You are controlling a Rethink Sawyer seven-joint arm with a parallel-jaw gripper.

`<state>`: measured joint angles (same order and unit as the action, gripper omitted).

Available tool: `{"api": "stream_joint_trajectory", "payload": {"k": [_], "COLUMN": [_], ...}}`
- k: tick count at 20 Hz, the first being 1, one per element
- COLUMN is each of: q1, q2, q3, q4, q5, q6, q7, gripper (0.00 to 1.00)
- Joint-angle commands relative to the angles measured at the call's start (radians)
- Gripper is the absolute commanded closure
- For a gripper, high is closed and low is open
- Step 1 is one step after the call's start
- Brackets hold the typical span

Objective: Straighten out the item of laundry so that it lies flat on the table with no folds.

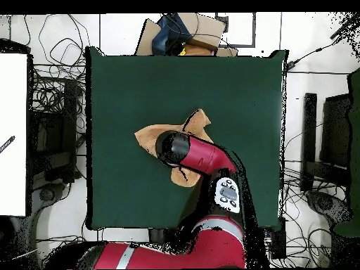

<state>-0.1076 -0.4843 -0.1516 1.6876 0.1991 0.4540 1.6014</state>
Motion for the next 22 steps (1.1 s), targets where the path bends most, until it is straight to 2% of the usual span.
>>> {"api": "stream_joint_trajectory", "payload": {"k": [1,9,22], "q1": [0.018,0.006,0.077], "q2": [0.013,-0.001,-0.061], "q3": [0.079,0.099,0.043], "q4": [-0.036,-0.026,0.002], "q5": [-0.043,-0.029,0.001], "q6": [-0.082,-0.079,-0.059], "q7": [0.117,0.118,0.197], "gripper": [1.00,1.00,1.00]}}
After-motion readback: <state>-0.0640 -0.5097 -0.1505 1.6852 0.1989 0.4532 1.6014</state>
